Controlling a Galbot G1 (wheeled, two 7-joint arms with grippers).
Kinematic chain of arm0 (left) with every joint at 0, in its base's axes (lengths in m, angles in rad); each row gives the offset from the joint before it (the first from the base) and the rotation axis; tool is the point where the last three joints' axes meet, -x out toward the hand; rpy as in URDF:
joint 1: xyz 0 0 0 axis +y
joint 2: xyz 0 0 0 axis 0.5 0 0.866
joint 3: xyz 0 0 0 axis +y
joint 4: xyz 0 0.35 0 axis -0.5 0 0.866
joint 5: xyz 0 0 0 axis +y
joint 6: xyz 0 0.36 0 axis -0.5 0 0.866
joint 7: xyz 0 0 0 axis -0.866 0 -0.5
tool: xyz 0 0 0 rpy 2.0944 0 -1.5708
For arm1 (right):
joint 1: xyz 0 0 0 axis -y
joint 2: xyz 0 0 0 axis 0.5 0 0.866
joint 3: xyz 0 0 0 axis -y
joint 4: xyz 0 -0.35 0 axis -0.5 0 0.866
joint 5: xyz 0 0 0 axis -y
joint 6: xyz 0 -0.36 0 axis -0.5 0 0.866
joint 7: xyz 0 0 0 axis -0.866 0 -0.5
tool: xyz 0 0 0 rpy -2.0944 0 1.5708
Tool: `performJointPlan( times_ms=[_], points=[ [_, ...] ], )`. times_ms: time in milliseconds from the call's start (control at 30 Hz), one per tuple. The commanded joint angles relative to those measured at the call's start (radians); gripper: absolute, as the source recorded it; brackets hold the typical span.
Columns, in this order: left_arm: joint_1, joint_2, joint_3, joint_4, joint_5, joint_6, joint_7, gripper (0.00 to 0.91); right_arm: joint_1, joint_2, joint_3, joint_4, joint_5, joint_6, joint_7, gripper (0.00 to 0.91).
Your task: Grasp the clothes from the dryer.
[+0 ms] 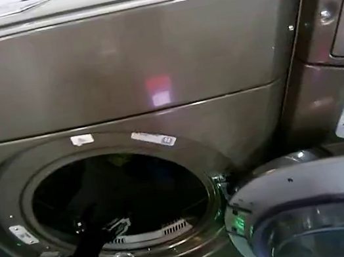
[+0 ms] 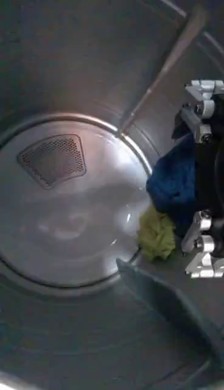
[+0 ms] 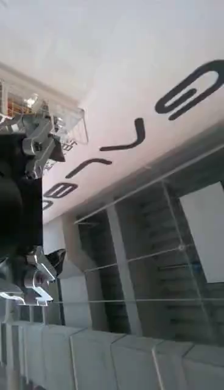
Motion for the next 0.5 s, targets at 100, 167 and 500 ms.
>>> performJointPlan(
  times_ms=[100, 167, 500],
  points=[
    [-0.001, -0.001, -0.003, 0.001, -0.001, 0.049, 0.000, 0.907, 0.004, 0.001, -0.004, 0.002, 0.001, 0.003, -0.002, 0.907],
    [-0.002, -0.001, -0.003, 0.002, -0.002, 0.049, 0.000, 0.907, 0.003, 0.002, -0.002, 0.000, 0.000, 0.003, -0.003, 0.907],
    [-0.056, 0.009, -0.013, 0.063, -0.031, 0.049, 0.001, 0.907, -0.005, 0.013, 0.013, 0.004, -0.020, 0.010, -0.020, 0.907]
  ],
)
